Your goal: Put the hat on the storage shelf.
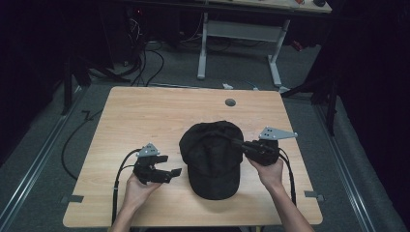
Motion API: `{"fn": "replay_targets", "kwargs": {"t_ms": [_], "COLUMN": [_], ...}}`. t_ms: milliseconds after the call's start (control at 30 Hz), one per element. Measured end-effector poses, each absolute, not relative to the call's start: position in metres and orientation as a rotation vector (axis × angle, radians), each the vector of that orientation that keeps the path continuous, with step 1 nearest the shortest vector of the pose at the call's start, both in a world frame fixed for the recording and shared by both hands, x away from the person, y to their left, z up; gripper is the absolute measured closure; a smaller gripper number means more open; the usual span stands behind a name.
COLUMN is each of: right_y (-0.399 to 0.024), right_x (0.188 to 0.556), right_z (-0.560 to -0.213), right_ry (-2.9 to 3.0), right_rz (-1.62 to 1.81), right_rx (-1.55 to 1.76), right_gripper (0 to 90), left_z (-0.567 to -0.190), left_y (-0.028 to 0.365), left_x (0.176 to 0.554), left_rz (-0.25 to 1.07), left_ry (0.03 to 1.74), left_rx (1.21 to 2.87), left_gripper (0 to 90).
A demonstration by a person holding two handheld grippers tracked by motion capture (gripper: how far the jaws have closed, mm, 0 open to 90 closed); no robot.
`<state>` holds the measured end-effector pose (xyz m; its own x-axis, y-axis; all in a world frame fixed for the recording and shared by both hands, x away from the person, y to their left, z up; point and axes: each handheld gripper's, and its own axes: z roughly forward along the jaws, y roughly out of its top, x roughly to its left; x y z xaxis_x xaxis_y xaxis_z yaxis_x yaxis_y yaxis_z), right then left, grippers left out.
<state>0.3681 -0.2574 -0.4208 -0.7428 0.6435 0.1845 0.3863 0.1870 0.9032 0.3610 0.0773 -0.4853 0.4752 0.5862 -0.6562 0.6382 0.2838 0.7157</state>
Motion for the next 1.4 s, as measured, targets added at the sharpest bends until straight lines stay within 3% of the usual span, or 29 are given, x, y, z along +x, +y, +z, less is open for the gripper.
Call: {"fn": "replay_targets", "kwargs": {"t_ms": [867,1400], "right_y": [-0.25,-0.25], "right_x": [0.359,0.37], "right_z": [-0.413,-0.415], "right_ry": [2.228,2.181], "right_rz": [1.661,1.618], "right_rx": [0.843,0.846], "right_gripper": [87.6,87.4], "left_z": [-0.472,-0.465], "left_y": [0.044,0.05], "left_x": [0.362,0.354], "left_rz": [-0.246,-0.322], "left_ry": [1.048,0.998], "left_rx": [1.441,1.451], "left_gripper": [20.7,49.4]}}
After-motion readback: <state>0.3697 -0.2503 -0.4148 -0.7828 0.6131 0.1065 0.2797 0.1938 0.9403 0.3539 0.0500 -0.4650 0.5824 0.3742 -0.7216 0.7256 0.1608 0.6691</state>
